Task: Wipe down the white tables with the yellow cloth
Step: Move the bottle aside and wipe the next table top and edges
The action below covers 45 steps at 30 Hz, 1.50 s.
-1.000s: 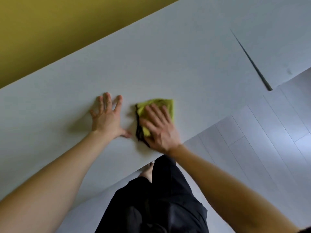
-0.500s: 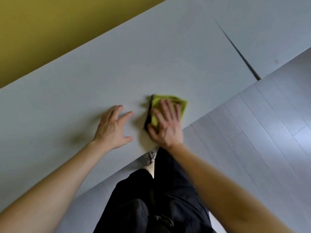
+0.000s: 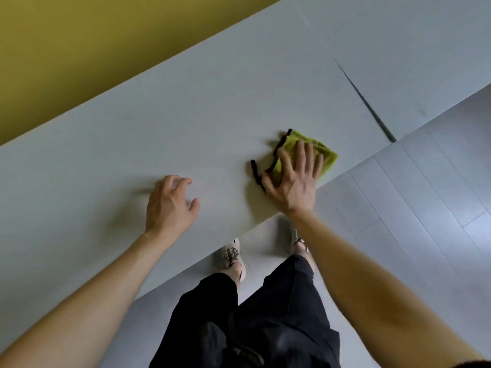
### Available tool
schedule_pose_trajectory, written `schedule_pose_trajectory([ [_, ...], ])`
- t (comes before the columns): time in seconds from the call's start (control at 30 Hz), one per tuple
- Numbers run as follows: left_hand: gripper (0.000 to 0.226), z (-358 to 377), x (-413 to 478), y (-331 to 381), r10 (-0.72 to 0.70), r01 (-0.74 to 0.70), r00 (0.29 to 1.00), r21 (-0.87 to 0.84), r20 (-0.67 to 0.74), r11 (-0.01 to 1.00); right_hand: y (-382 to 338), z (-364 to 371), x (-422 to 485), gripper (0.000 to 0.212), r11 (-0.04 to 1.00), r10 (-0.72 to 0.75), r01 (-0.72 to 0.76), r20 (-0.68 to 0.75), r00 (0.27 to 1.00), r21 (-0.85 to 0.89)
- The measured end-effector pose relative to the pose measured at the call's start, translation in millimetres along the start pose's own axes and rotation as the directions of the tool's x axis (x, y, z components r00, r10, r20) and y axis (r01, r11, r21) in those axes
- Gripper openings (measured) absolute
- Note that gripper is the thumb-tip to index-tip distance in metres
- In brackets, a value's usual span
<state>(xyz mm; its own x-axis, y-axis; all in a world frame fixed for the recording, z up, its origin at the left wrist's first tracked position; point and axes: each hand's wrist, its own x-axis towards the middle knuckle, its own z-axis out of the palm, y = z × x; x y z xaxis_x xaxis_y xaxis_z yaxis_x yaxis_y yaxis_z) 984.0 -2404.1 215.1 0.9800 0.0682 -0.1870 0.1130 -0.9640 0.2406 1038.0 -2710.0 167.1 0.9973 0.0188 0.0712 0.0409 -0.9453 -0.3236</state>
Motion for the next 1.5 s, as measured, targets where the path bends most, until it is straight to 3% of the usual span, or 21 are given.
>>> schedule_pose_trajectory([
  [0.07, 0.043, 6.2, 10.5, 15.6, -0.012, 0.012, 0.998, 0.006, -0.062, 1.0, -42.6, 12.1, -21.0, 0.075, 0.97, -0.238, 0.234, 0.086, 0.967, 0.061],
  [0.13, 0.041, 13.8, 22.4, 33.4, 0.012, -0.011, 0.992, 0.013, -0.127, 1.0, -53.3, 14.4, -32.9, 0.068, 0.89, -0.454, 0.441, 0.14, 0.88, 0.115],
  [0.27, 0.043, 39.0, 53.4, 85.9, 0.04, -0.033, 0.97, 0.034, -0.238, 0.999, 24.0, -0.7, -3.1, 0.064, 0.772, -0.633, 0.603, 0.163, 0.757, 0.201],
  [0.47, 0.053, 71.4, 106.5, 159.0, -0.071, 0.085, 0.931, 0.026, -0.358, 0.996, 189.5, -50.8, 104.2, 0.07, 0.921, -0.39, 0.39, 0.083, 0.917, 0.027],
  [0.63, 0.049, 89.1, 118.5, 157.6, -0.214, 0.238, 0.873, 0.001, -0.438, 0.971, 172.7, -45.6, 102.8, 0.072, 0.984, -0.173, 0.176, 0.072, 0.982, -0.029],
  [0.73, 0.049, 93.5, 115.2, 158.3, -0.211, 0.236, 0.859, -0.004, -0.466, 0.972, 161.5, -45.9, 69.9, 0.075, 0.961, -0.269, 0.276, 0.165, 0.949, -0.018],
  [0.83, 0.05, 93.4, 116.3, 157.6, -0.206, 0.226, 0.856, -0.014, -0.474, 0.974, 165.1, -47.7, 96.1, 0.077, 0.932, -0.357, 0.362, 0.205, 0.912, 0.013],
  [1.07, 0.051, 96.1, 114.1, 152.9, -0.181, 0.214, 0.858, 0.015, -0.481, 0.977, 89.5, -4.5, 280.7, 0.071, 0.973, -0.23, 0.231, 0.081, 0.97, -0.008],
  [1.13, 0.051, 95.4, 112.7, 154.2, -0.191, 0.219, 0.857, 0.004, -0.48, 0.976, 90.2, -4.5, 267.4, 0.071, 0.975, -0.221, 0.22, 0.059, 0.974, 0.017],
  [1.23, 0.051, 93.8, 112.0, 156.6, -0.2, 0.211, 0.862, -0.028, -0.466, 0.977, 105.8, -21.5, 175.8, 0.072, 0.96, -0.279, 0.276, 0.074, 0.957, 0.048],
  [1.33, 0.05, 93.3, 111.2, 155.6, -0.198, 0.206, 0.86, -0.036, -0.47, 0.978, 138.1, -39.0, 101.9, 0.075, 0.887, -0.462, 0.454, 0.221, 0.859, 0.086],
  [1.4, 0.05, 94.2, 111.6, 155.5, -0.197, 0.208, 0.854, -0.032, -0.481, 0.978, 155.2, -39.9, 123.2, 0.076, 0.833, -0.55, 0.546, 0.248, 0.798, 0.089],
  [1.5, 0.049, 94.3, 112.2, 154.8, -0.201, 0.211, 0.851, -0.034, -0.485, 0.977, 147.2, -29.4, 207.0, 0.074, 0.866, -0.493, 0.5, 0.192, 0.848, 0.016],
])
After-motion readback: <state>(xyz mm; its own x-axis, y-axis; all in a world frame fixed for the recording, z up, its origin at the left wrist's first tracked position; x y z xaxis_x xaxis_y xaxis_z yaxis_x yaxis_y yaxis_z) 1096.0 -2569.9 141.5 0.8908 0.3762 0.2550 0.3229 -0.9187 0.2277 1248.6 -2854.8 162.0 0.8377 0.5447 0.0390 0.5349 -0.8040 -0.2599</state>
